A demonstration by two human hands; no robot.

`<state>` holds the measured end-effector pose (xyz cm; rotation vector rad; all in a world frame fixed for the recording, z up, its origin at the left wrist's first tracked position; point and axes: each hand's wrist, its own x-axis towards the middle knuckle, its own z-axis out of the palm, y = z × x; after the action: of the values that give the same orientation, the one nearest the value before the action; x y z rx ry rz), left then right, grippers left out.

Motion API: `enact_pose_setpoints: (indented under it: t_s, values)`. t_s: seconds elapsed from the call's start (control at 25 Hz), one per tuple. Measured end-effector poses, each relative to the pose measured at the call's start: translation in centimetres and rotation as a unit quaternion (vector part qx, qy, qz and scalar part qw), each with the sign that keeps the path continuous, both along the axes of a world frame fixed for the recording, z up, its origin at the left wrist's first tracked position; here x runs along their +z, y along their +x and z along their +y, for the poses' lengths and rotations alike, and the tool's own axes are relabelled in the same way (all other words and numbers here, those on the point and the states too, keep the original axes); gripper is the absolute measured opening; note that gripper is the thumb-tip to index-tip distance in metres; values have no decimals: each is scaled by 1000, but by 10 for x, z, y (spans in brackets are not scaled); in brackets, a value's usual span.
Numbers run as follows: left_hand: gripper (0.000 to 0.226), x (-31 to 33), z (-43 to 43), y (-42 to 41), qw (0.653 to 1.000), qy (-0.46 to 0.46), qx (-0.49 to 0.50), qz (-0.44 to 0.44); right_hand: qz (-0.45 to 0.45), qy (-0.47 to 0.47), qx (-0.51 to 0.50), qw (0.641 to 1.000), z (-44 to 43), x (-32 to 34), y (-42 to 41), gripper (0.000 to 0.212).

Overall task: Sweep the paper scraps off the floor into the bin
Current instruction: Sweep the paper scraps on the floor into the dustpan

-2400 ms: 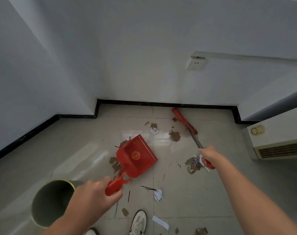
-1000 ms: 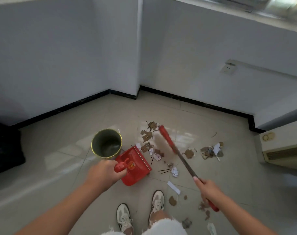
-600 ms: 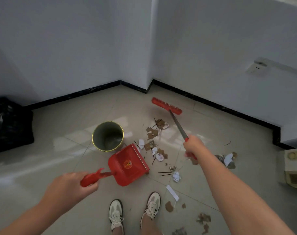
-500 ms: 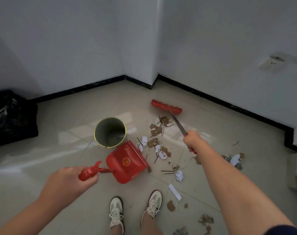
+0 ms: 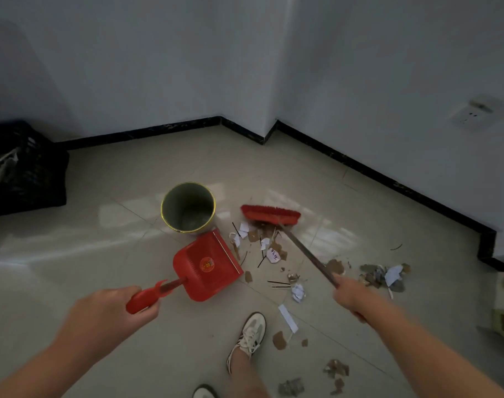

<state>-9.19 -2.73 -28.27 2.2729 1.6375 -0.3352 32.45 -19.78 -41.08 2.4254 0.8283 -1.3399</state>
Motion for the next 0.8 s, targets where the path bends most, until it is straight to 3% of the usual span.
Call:
enact_pose_setpoints:
  t_s: [0.28,0.44,0.6,0.8]
  values:
    - [48,11,-45,-80,1000,2,7,-17,-15,-115,48,992,-154,31,-57,70]
    - [42,9,-85,-117,999,-16,33,-39,-35,-83,-2,996,-203,54,-98,58]
    - [40,18,-107,-141,996,-23,68,-49,-47,-34,-40,998,-193,98,-113,50]
    - [46,16,-123,-144,990,-23,132,-47,-63,47,114,990,-84,98,-115,55]
